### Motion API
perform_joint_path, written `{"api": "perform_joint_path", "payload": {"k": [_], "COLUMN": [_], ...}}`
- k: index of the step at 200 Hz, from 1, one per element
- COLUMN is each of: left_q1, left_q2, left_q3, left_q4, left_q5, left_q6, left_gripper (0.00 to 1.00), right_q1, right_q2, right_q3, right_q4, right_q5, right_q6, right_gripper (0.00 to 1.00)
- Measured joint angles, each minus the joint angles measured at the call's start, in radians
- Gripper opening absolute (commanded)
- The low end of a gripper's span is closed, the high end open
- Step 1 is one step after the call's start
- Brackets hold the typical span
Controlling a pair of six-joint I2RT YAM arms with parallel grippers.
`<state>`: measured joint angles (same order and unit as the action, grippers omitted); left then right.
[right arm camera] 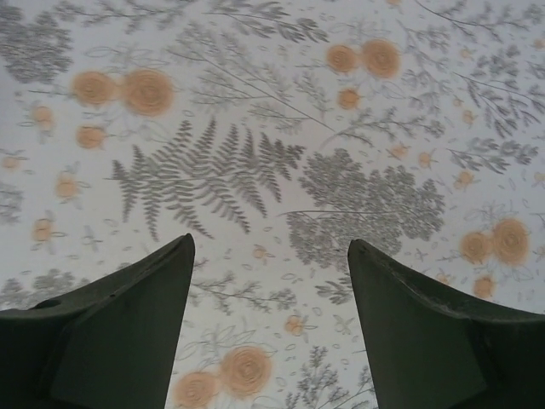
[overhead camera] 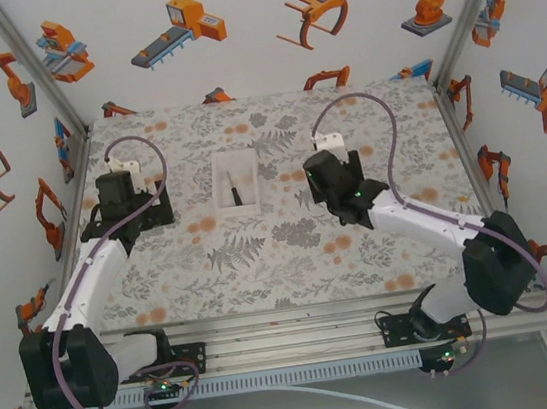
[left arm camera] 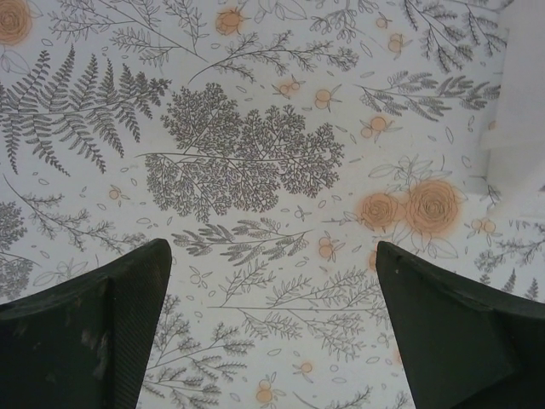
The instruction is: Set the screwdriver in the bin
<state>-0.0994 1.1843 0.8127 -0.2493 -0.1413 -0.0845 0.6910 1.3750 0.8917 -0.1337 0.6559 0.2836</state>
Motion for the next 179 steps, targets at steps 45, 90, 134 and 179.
{"api": "perform_joint_path", "payload": {"k": [45,90,134,179], "left_q1": [0.072,0.087,0.087,0.087], "left_q2": [0.063,0.129,0.227,0.323], "left_q3": [-0.159,-0.33,-0.369,-0.4], "left_q4": [0.293,0.596,0.828,0.984], "left_q5": [0.003,0.018,0.01,0.011], "left_q6": [-0.023,-0.014,-0.011,-0.01], "left_gripper": [0.97,0.97,0.97,0.97], "right_q1": [-0.201,-0.379,-0.492,-0.553], "right_q2": [-0.172,-0.207,-0.109,0.009], "right_q3": [-0.208,-0.4,-0.521,-0.565], "right_q4": [0.233,0.462,0.669,0.864], "right_q5": [0.039,0.04,-0.082,-0.191], "right_q6": [-0.084,-0.166,-0.204,-0.256], "right_gripper": [0.67,0.66,0.68,0.68]}}
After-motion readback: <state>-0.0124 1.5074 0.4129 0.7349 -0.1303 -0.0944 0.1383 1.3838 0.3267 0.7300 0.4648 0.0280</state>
